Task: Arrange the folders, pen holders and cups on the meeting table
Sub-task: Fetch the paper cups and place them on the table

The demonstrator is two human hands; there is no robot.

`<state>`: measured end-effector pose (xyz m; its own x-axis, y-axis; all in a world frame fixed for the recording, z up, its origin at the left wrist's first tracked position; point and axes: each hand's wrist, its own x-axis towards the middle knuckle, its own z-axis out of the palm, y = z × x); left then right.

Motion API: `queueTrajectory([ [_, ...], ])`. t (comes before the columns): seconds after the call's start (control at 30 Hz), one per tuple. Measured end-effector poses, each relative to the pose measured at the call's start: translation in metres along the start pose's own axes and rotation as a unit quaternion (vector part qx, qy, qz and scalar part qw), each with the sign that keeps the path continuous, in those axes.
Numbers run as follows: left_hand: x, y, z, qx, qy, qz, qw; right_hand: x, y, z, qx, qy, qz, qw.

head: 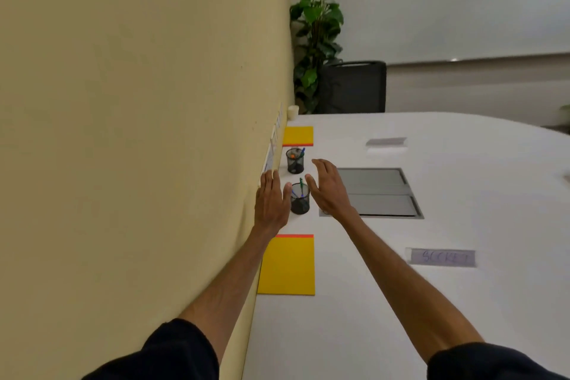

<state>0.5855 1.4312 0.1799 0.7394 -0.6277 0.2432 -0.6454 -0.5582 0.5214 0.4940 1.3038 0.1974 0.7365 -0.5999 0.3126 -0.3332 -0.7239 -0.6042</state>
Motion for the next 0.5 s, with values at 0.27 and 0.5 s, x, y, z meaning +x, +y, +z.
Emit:
queueTrajectory([
  [0.27, -0.015, 0.059, -0.032, 0.002, 0.045, 0.070, 0.997, -0.016, -0.019, -0.087, -0.040, 0.104, -0.008, 0.994],
  [0.5, -0.062, 0.115, -0.044, -0.016, 0.015, 0.119, 0.993, -0.073, -0.006, -0.148, -0.082, 0.165, 0.029, 0.982],
])
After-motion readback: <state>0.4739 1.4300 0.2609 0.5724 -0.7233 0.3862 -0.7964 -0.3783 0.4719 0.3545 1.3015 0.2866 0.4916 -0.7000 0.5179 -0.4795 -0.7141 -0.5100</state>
